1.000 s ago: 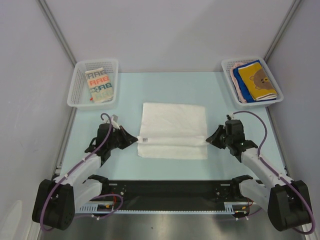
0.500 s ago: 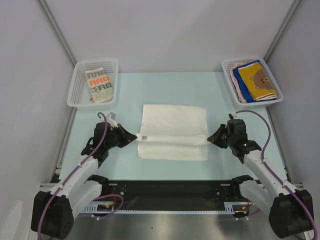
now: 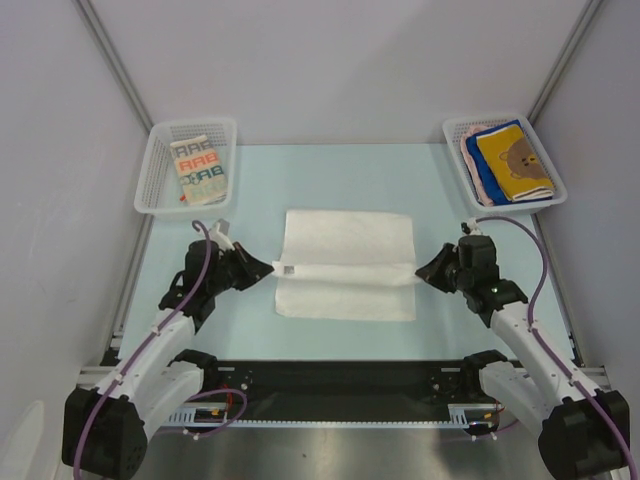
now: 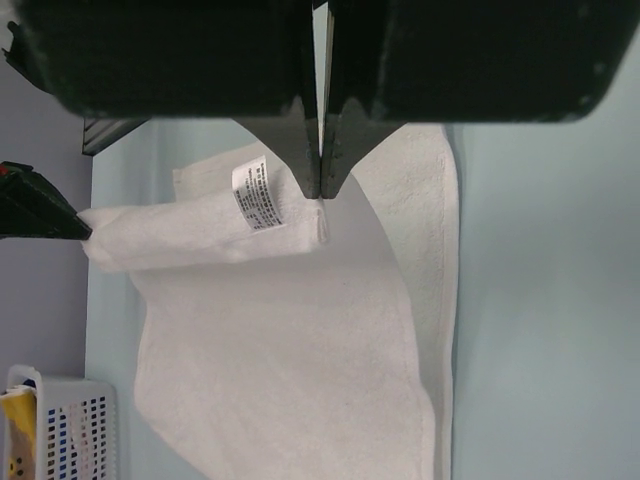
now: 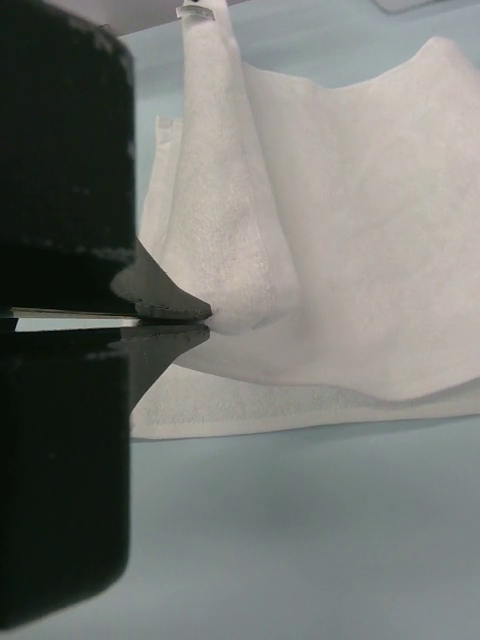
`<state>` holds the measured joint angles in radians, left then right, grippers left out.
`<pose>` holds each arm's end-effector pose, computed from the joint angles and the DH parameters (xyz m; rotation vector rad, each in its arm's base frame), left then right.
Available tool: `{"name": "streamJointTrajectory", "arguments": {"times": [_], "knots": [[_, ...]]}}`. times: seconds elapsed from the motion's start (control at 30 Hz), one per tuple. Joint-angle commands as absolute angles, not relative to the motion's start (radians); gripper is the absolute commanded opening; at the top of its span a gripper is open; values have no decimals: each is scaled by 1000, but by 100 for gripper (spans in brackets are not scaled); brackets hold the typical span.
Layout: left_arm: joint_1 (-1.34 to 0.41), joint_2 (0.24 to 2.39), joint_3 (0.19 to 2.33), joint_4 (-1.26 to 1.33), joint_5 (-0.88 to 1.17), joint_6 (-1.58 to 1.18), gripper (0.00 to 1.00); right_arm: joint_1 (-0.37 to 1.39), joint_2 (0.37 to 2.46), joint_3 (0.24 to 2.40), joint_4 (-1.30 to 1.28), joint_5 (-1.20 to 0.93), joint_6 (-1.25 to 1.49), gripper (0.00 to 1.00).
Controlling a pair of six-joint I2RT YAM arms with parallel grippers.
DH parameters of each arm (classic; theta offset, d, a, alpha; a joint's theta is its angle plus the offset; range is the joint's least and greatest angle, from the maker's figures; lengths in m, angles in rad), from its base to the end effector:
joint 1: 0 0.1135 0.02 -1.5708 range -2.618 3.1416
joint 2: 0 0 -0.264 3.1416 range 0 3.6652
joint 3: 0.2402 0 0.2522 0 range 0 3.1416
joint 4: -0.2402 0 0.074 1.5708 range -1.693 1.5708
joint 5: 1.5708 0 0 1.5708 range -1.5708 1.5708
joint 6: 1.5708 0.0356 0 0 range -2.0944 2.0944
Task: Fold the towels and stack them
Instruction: Fold the towel
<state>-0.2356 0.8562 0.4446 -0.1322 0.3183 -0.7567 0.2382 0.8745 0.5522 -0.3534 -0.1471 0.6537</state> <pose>0.1800 -0.0547 0.2141 -0.3771 2.1931 -0.9078 0.1807 0.0493 0.2271 0.3977 2.2839 0.6337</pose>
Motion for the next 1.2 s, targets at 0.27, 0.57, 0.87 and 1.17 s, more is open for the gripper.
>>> {"name": "streamJointTrajectory", "arguments": {"times": [0.27,0.57,0.87,1.17], "knots": [[-239,920,284,23,353,-785,30,244,881,417,-294,-201,692,37],[-239,816,347,-95,287,-735,44,245,805,454,-374,-129,673,58],[-265,1047,500,-31,238,-683,43,248,1054,525,-247,-92,635,37],[-327,1305,611,41,268,-653,41,302,1178,577,-201,-67,624,33]]}}
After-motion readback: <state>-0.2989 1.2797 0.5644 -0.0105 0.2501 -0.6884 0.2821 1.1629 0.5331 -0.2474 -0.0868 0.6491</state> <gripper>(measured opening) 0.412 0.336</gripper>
